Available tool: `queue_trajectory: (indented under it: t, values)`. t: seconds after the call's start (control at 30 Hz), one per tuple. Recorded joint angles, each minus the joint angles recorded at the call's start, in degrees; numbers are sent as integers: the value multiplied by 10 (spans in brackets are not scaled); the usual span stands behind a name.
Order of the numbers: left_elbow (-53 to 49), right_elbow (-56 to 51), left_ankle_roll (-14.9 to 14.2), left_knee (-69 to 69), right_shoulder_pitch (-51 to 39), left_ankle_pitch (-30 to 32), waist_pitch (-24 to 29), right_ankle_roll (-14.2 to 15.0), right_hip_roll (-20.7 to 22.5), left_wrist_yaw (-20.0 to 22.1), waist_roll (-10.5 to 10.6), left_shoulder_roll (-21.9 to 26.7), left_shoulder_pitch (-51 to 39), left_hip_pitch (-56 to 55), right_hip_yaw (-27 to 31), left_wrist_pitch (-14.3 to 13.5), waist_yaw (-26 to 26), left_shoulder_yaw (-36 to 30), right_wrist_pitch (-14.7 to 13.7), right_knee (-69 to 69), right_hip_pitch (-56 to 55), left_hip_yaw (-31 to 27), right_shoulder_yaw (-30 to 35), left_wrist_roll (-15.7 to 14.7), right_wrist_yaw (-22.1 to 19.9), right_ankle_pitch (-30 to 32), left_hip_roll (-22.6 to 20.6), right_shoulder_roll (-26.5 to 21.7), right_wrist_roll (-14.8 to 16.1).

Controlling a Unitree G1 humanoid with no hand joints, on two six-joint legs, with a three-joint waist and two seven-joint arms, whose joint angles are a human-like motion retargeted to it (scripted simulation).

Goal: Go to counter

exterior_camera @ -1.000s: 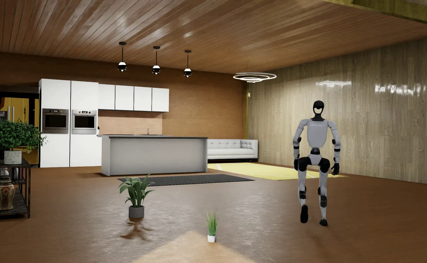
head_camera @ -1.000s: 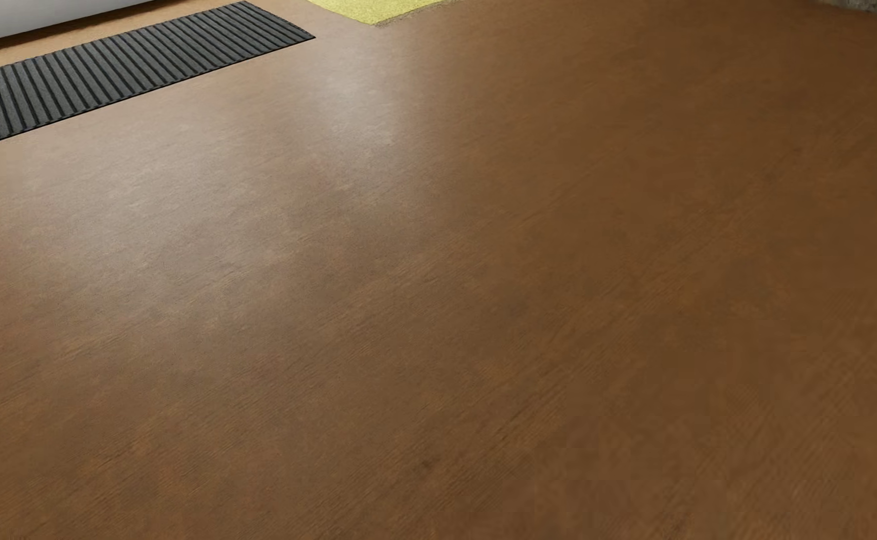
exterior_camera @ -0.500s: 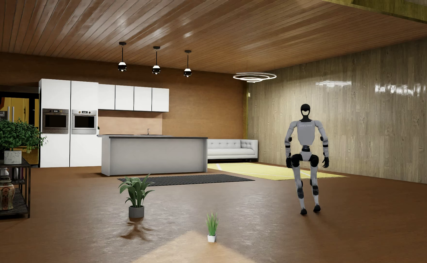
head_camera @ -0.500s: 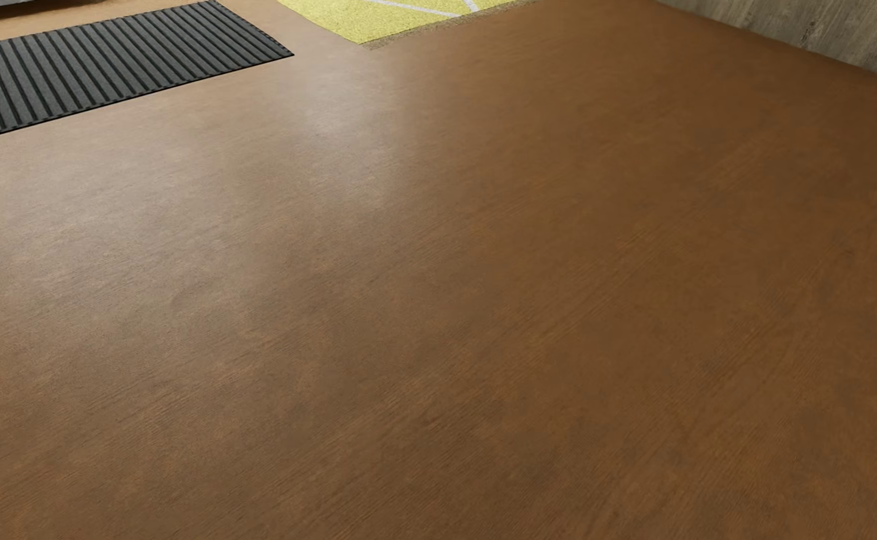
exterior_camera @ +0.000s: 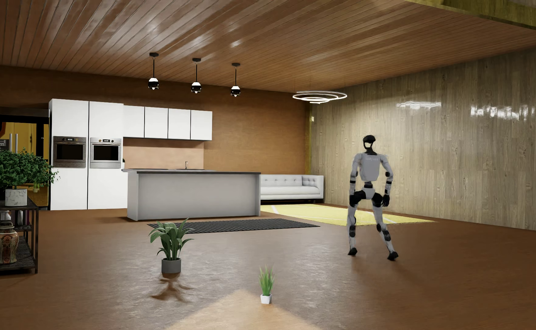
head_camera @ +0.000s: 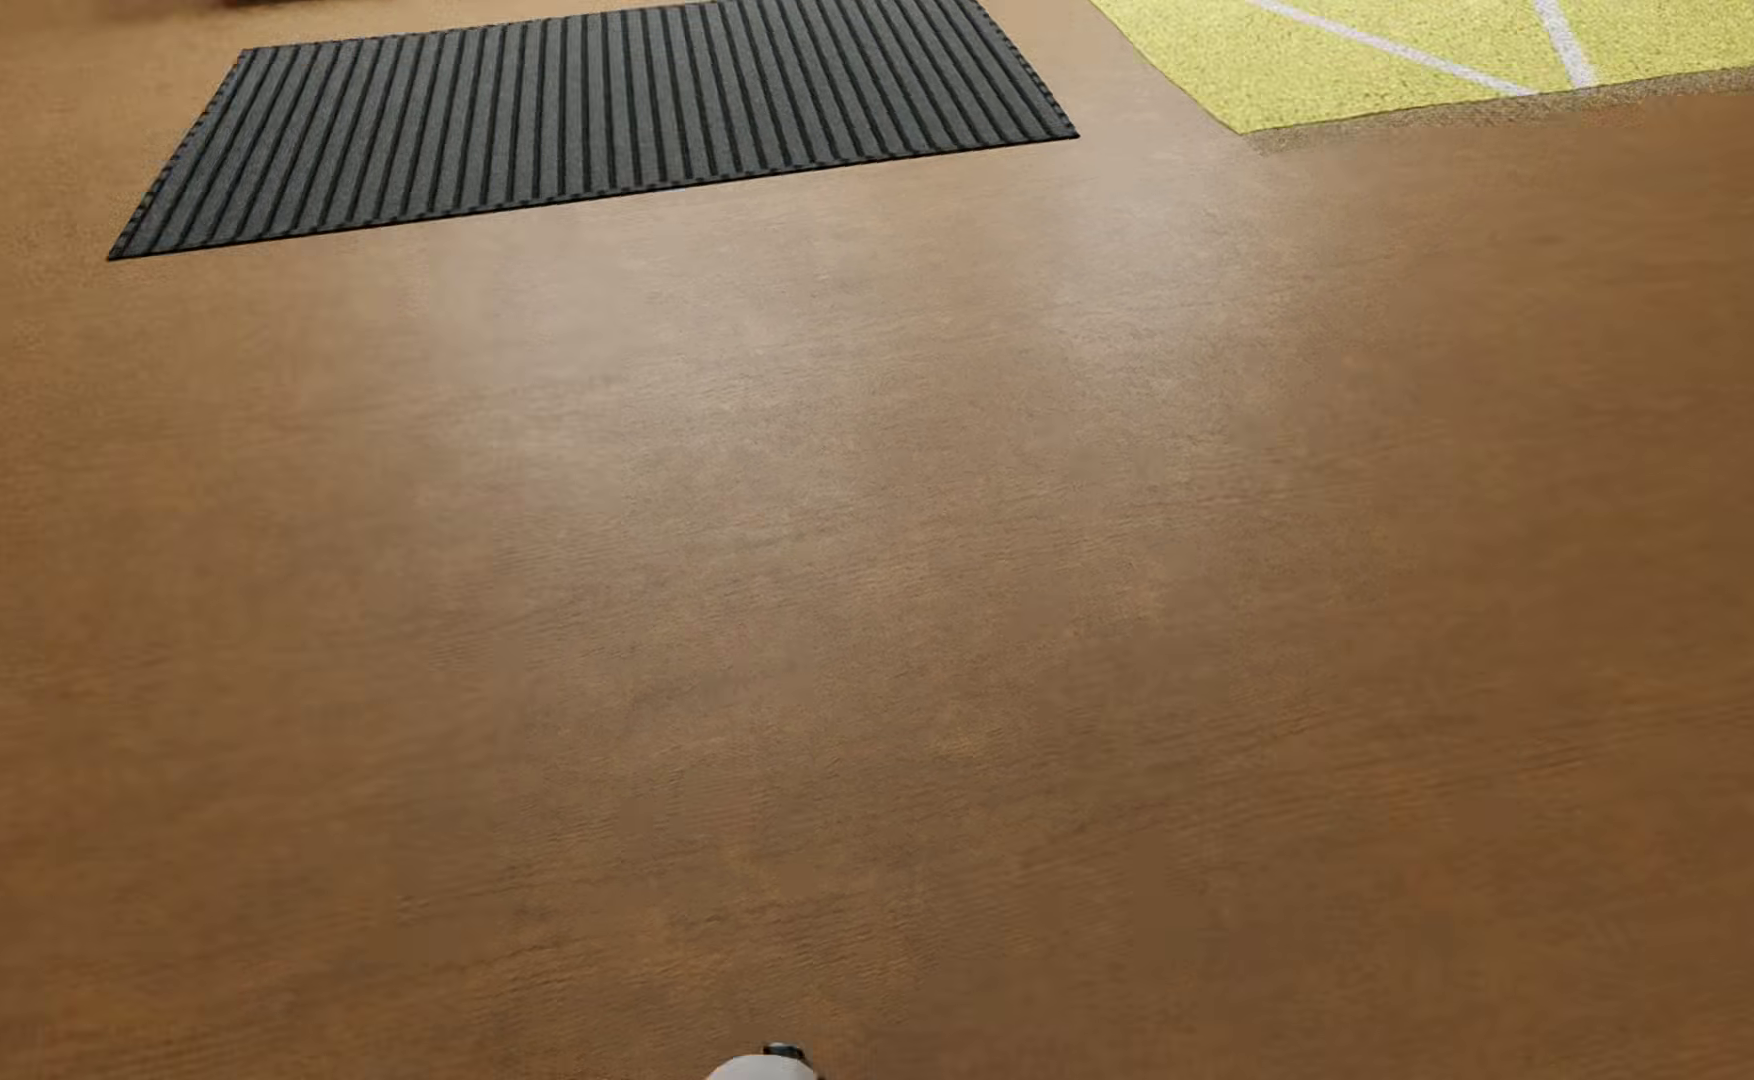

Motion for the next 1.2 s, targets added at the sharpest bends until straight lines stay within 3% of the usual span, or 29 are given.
queue_trajectory:
  t: [0.1,0.13,0.17,0.2,0.23,0.27,0.3,0.33,0.4,0.47,0.6,0.67,0.7,0.73,0.8,0.83,0.9,0.97,1.03,1.07,1.13,1.17,1.2]
  values:
    - [28,-29,0,-138,-32,-211,-5,0,-4,0,-7,16,46,-68,0,0,102,0,0,-10,91,0,8,0,0,-16,50,-27,0]
    - [43,-23,0,-128,-42,-170,-7,0,-14,0,-17,21,62,-85,0,0,124,-3,0,-4,115,0,6,0,0,12,63,-29,0]
    - [60,-15,0,-87,-45,-51,-12,0,-28,0,-32,22,73,-114,0,0,129,-12,0,13,126,0,-4,0,0,66,58,-26,0]
    - [79,-2,0,-35,-42,29,-17,0,-43,0,-53,23,73,-134,0,0,119,-32,0,56,116,0,-15,0,0,147,33,-19,0]
    - [92,17,0,2,-39,31,-18,0,-45,0,-66,22,66,-125,0,0,102,-50,0,129,86,0,-17,0,0,225,3,-13,0]
    - [92,34,0,21,-37,8,-15,0,-37,0,-68,22,58,-98,0,0,82,-50,0,223,37,0,-9,0,0,257,-23,-10,0]
    - [84,42,0,20,-40,-13,-7,0,-33,0,-70,19,49,-54,0,0,58,-31,0,319,-17,0,4,0,0,227,-53,-8,0]
    - [79,49,0,8,-40,-30,5,0,-15,0,-66,14,33,3,0,0,34,-17,0,413,-72,0,10,0,0,152,-80,-6,0]
    - [10,50,0,-59,-26,-112,8,0,14,0,-50,20,0,132,0,0,-26,-2,0,430,-196,0,26,0,0,47,-104,0,0]
    - [-66,46,0,-131,-13,-194,23,0,41,0,-24,25,-28,276,0,0,-95,52,0,299,-262,0,29,0,0,30,-81,0,0]
    - [-162,33,0,-191,9,-340,0,0,6,0,-13,34,-114,433,0,0,-182,105,0,-48,-342,0,15,0,0,61,-43,-1,0]
    - [-189,43,0,-171,15,-336,-8,0,-1,0,-11,35,-120,493,0,0,-207,129,0,-10,-375,0,9,0,0,51,-11,1,0]
    - [-187,61,0,-134,15,-295,-14,0,9,0,-2,28,-110,505,0,0,-214,139,0,49,-391,0,10,0,0,74,5,2,0]
    - [-165,87,0,-71,12,-214,-23,0,28,0,15,16,-98,498,0,0,-214,139,0,109,-402,0,14,0,0,97,21,4,0]
    - [-103,130,0,135,-5,-34,-19,0,71,0,29,3,-76,431,0,0,-192,101,0,170,-349,0,20,0,0,61,35,8,0]
    - [-73,132,0,248,-15,-22,-15,0,86,0,26,3,-74,368,0,0,-174,65,0,158,-302,0,19,0,0,41,30,13,0]
    - [-20,101,0,359,-30,-68,-8,0,95,0,5,1,-55,242,0,0,-115,21,0,96,-190,0,21,0,0,33,8,14,0]
    - [16,47,0,262,-46,-24,-1,0,90,0,-18,6,-17,143,0,0,-45,-6,0,32,-83,0,14,0,0,36,-15,9,0]
    - [29,-8,0,40,-72,42,0,0,81,0,-29,14,22,71,0,0,9,-13,0,-9,-4,0,0,0,0,36,-15,0,0]
    - [33,-31,0,-72,-88,-20,-4,0,79,0,-29,15,39,52,0,0,29,-10,0,-23,27,0,-8,0,0,29,-8,-5,0]
    - [49,-65,0,-159,-113,-295,-18,0,66,0,-25,12,62,22,0,0,62,-16,0,-20,68,0,-29,0,0,22,14,-14,0]
    - [67,-71,0,-154,-115,-308,-24,0,50,0,-28,6,69,-1,0,0,80,-11,0,-2,77,0,-46,0,0,33,21,-12,0]
    - [83,-73,0,-137,-111,-203,-22,0,36,0,-29,0,79,-25,0,0,97,1,0,7,104,0,-67,0,0,52,27,-7,0]
